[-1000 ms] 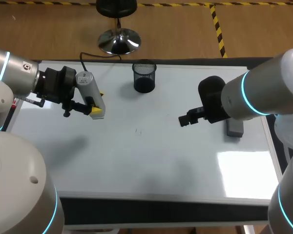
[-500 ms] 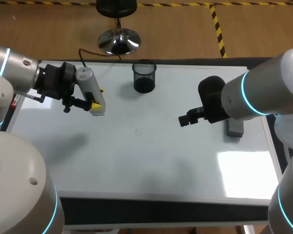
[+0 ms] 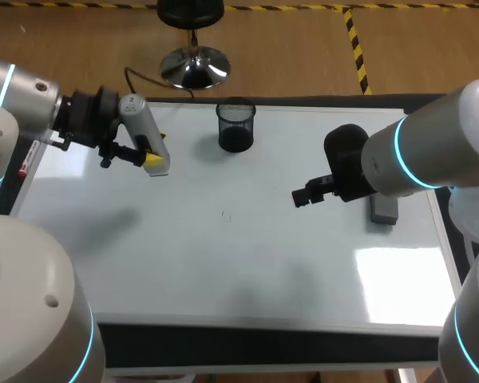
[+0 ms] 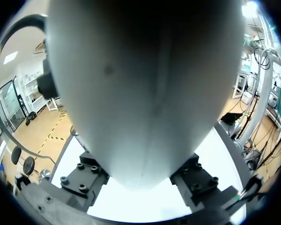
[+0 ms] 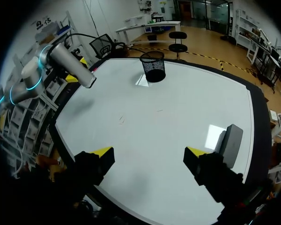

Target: Pick up the inspection probe, press it on each red-marked spot on the whiteboard one by one, put down the probe, pick up the eraser, and wipe off all the red marks.

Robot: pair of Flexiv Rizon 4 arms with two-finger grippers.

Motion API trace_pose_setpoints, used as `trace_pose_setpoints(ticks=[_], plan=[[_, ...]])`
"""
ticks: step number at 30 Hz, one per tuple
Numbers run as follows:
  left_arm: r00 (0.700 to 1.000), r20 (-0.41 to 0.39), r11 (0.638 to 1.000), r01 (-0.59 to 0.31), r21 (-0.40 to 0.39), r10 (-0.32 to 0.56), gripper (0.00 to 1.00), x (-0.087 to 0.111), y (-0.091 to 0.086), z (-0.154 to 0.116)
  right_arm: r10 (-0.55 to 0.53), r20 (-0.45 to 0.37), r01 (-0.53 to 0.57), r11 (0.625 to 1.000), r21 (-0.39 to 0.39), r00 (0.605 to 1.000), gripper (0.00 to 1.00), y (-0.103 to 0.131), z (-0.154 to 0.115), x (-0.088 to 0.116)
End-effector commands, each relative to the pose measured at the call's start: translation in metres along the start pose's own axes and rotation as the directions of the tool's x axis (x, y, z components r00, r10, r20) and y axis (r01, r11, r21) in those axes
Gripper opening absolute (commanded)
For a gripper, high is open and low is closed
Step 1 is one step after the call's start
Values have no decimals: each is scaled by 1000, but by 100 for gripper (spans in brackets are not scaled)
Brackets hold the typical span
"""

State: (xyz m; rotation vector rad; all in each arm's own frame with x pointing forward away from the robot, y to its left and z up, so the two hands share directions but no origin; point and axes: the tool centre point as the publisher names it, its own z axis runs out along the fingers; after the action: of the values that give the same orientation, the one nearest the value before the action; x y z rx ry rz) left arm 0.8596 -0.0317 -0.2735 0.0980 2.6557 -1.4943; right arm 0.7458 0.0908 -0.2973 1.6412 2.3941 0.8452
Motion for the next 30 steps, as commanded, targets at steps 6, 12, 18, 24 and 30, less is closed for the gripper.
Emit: trace_pose_setpoints(ticks=[6,12,18,24,30], plan=[[999,-50,1000,-5,0,5,0,-33,-1,2,0,-1,0,1000,0,1000,100,0,0,0],[998,-64,1000,-17,7,18,0,-50,-5,6,0,-1,0,1000,0,1000,100,0,0,0],[995,-99,1000,-30,0,30,0,-72,-11,13,0,-1,0,1000,0,1000,100,0,0,0],[992,-121,999,-32,-6,31,0,-96,-13,15,0,-1,0,1000,0,1000,100,0,0,0],[987,-156,1000,-28,-9,26,0,-115,-14,18,0,-1,0,1000,0,1000,100,0,0,0]])
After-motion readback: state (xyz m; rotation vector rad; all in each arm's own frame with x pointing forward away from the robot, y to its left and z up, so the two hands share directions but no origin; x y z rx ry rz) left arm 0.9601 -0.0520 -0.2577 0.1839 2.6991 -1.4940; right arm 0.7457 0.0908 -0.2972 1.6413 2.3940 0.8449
